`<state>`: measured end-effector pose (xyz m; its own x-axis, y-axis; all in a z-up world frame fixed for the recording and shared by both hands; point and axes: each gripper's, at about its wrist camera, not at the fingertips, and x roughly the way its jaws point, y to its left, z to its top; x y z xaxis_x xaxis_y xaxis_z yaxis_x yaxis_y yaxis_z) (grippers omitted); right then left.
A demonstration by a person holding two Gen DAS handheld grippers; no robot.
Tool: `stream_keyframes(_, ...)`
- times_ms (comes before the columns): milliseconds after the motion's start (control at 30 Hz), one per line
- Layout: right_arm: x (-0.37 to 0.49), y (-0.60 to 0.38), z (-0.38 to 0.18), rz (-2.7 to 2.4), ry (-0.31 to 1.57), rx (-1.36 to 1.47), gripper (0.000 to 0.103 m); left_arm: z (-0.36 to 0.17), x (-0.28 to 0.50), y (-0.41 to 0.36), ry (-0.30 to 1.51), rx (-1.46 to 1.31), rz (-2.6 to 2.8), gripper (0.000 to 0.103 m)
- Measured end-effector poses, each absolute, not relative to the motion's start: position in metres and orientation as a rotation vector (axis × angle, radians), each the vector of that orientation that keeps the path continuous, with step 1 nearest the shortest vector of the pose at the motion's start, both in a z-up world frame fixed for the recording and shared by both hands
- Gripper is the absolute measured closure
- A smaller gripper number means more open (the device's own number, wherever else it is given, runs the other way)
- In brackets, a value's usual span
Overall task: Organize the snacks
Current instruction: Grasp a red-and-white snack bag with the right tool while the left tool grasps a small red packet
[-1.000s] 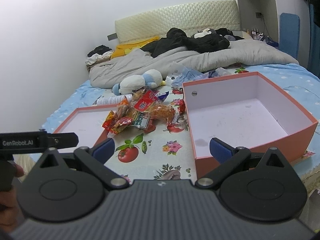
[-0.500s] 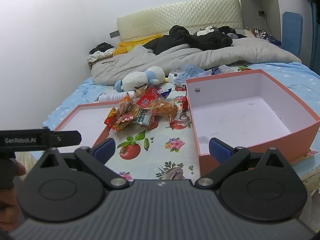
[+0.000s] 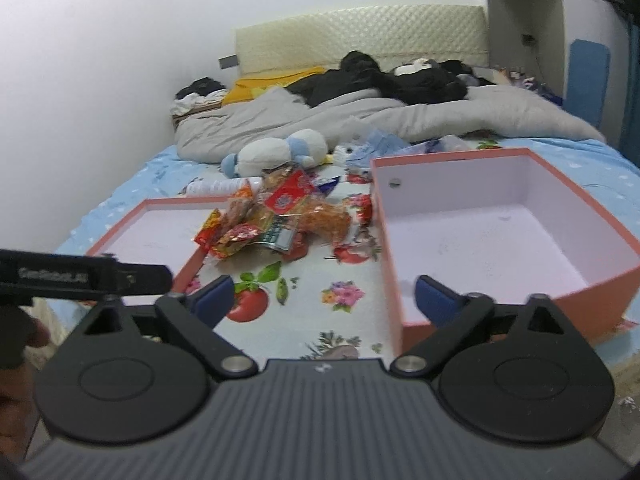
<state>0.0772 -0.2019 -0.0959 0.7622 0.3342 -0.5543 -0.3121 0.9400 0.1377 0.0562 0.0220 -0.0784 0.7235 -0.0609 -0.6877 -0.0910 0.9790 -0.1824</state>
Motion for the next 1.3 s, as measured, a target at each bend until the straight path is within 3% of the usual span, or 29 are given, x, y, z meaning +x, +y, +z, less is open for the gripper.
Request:
stream_keyframes(67,0.084,-0.195,-0.1,0.345,0.621,0.017,0.031,-0.082,0.065,0.027,0.763,-0.207,0.012,0.0)
stream_keyframes(167,0.092,-0.185,-0.106,0.36,0.621,-0.007,0.035,-0.088,0.076,0.033,0.759,-0.189,0.01,0.0)
stream_keyframes(733,0.167,-0.126,-0.15,0.432,0.574,-0.175,0.035,-0.124,0.165,0.092,0.739,-0.271,-0.009,0.002)
stream_keyframes(900,0.201,-0.105,-0.179,0.389,0.567,-0.276,0.042,-0.149,0.195,0.107,0.731,-0.299,-0.015,0.004)
stream_keyframes(1033,0.225,-0.095,-0.204,0.348,0.581,-0.322,0.05,-0.17,0.221,0.112,0.734,-0.29,-0.031,0.009)
stream_keyframes(1300,0.265,-0.069,-0.242,0.273,0.572,-0.526,0.05,-0.203,0.263,0.108,0.79,-0.215,-0.024,0.024)
